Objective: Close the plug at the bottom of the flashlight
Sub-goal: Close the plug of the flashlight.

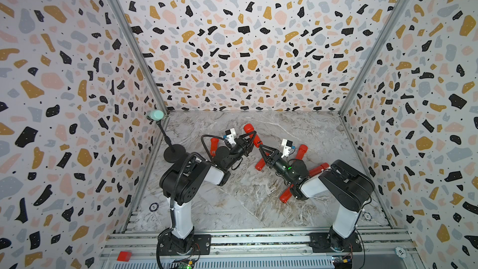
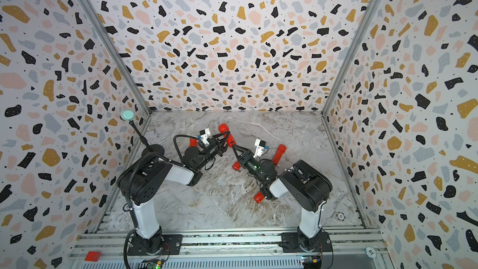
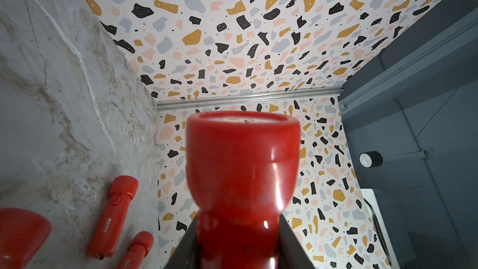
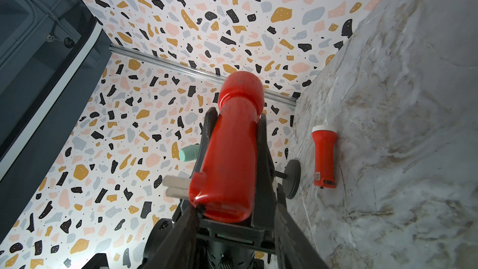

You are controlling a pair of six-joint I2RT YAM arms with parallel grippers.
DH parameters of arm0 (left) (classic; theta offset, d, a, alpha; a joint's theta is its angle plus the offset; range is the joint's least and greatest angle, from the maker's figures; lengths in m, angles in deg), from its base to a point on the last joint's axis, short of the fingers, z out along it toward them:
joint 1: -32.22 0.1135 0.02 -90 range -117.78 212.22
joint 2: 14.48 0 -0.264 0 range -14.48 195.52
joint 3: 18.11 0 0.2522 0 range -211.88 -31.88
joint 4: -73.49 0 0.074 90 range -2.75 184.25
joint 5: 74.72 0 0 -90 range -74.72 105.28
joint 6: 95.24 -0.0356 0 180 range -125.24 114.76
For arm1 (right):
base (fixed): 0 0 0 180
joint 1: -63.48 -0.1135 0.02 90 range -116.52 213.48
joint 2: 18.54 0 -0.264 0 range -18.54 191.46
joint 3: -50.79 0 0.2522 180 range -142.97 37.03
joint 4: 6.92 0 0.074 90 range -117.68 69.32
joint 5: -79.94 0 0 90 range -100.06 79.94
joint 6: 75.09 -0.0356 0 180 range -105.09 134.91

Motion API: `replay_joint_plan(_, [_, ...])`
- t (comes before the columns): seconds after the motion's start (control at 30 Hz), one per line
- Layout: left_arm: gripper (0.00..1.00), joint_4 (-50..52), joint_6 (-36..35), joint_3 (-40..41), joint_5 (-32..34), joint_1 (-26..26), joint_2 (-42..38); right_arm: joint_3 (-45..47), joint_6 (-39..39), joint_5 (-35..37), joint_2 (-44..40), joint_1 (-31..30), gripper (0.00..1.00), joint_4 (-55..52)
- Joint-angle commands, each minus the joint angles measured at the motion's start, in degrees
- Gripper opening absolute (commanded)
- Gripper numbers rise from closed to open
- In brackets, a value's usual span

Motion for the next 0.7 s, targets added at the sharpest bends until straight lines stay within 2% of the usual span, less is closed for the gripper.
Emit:
replay_joint_plan(0.0, [0.00, -6.47, 0.29, 0.36, -0.35, 0.26, -0.03, -1.62, 0.06, 0.79, -0.13, -0.34, 0.48, 3.53])
replay_joint_plan(0.67, [0.00, -7.50, 1.17, 0.43, -0.46, 0.09, 0.24, -2.81, 0.05, 1.84, 1.45, -0.80, 0.41, 5.42])
